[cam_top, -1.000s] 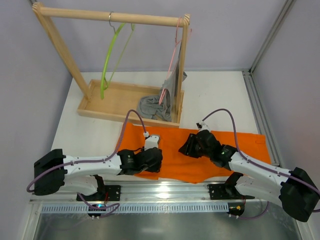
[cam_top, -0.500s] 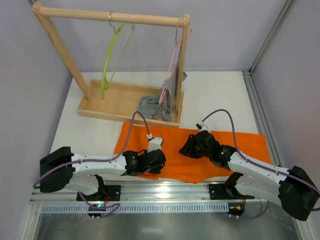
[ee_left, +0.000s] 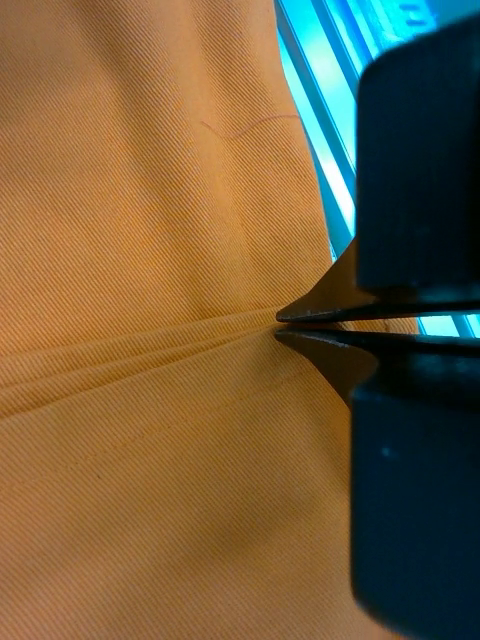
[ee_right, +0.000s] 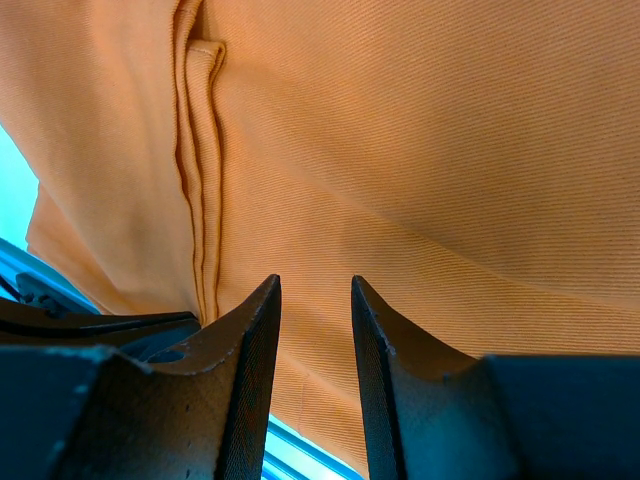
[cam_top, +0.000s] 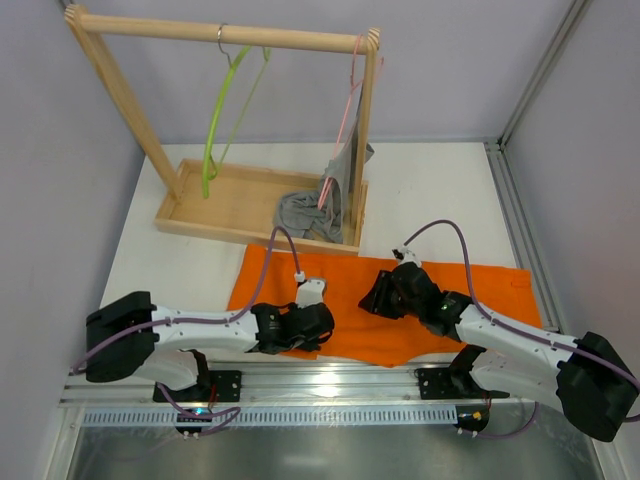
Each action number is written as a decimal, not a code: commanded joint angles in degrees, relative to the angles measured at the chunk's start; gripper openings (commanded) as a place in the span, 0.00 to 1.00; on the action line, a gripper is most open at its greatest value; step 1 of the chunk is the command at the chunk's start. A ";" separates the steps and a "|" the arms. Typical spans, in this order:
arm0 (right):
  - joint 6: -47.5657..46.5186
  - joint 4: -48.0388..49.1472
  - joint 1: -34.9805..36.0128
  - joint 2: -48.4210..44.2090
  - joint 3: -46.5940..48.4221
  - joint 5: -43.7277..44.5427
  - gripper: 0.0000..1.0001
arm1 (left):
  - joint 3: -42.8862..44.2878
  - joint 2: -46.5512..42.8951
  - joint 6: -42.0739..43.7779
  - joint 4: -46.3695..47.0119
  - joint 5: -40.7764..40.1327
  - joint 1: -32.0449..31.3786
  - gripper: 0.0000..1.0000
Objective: Place the trousers on the hanger
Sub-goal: Fold the trousers
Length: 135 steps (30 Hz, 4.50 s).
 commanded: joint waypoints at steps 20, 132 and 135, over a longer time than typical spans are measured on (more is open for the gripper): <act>1.69 5.13 0.29 1.81 0.48 0.39 0.39 | 3.04 -8.20 -0.23 -6.34 -2.32 -1.17 0.31; -13.07 -44.95 -9.45 -4.08 25.08 9.25 0.04 | 11.67 -19.52 3.64 -18.56 -3.12 10.33 0.63; -13.95 -49.53 -13.40 -3.38 26.58 13.21 0.04 | 7.63 -19.44 3.99 -14.70 2.42 15.08 0.64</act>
